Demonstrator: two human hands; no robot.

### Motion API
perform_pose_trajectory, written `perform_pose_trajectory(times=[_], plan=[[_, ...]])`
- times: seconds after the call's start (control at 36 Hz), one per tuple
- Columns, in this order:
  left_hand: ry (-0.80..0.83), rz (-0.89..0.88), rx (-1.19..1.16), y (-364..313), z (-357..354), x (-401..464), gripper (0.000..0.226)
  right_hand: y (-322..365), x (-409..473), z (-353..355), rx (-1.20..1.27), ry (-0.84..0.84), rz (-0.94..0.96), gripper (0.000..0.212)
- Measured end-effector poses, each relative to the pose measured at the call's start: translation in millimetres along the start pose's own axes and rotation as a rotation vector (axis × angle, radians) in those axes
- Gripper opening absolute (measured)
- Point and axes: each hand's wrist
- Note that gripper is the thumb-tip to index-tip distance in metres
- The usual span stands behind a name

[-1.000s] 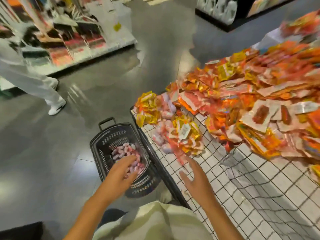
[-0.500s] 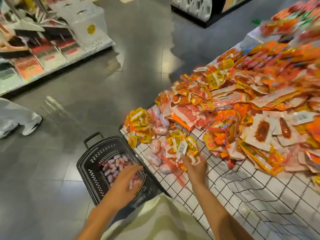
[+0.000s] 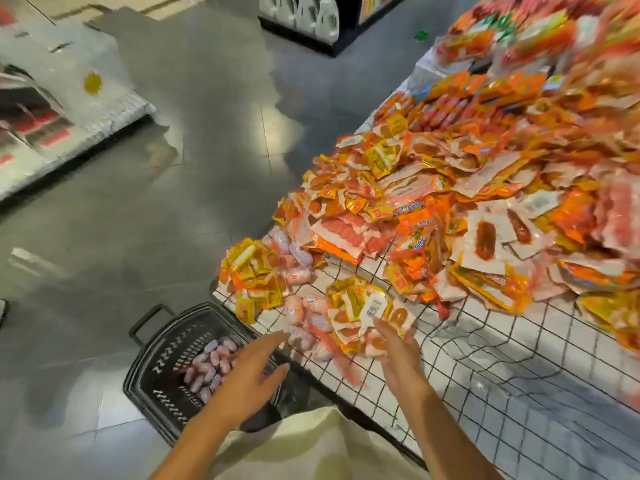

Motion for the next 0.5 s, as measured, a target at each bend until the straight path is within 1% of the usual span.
perform_pose_trajectory(times=[0.08,0.17,0.22,0.31,0.36,0.42,0.5], plan=[[0.046,-0.045,-0.030,-8.4,-5.8,12.1,0.051,1.2,-4.7,15.5,0.028,-0.011,0.032,0.036],[0.064,-0.072,-0.101,-19.6,-14.2,21.6,0.048,5.1,-5.7,34.0,0.098,-0.025,0.029,0.035],[0.062,-0.088,-0.155,-26.3,-19.4,26.9,0.048,8.5,-6.5,45.7,0.105,-0.031,0.020,0.041],[0.047,-0.097,-0.177,-37.4,-24.5,31.6,0.049,12.0,-13.9,59.0,0.047,-0.041,0.020,0.058],[0.011,-0.097,-0.202,-44.9,-26.6,33.0,0.049,14.9,-21.8,64.2,0.030,0.008,0.033,0.063],[-0.008,-0.050,-0.267,-51.1,-27.9,33.5,0.047,19.5,-30.0,66.8,0.020,0.087,0.056,0.058],[0.008,0.104,-0.451,-59.3,-26.5,34.8,0.048,27.3,-41.4,67.3,0.026,0.212,0.061,0.049]])
Point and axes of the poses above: each hand's wrist, its own x-axis towards the middle knuckle, its own z-axis out of the back of the hand, y = z × x, and after that the axes turned 13 degrees about -y, right-handed
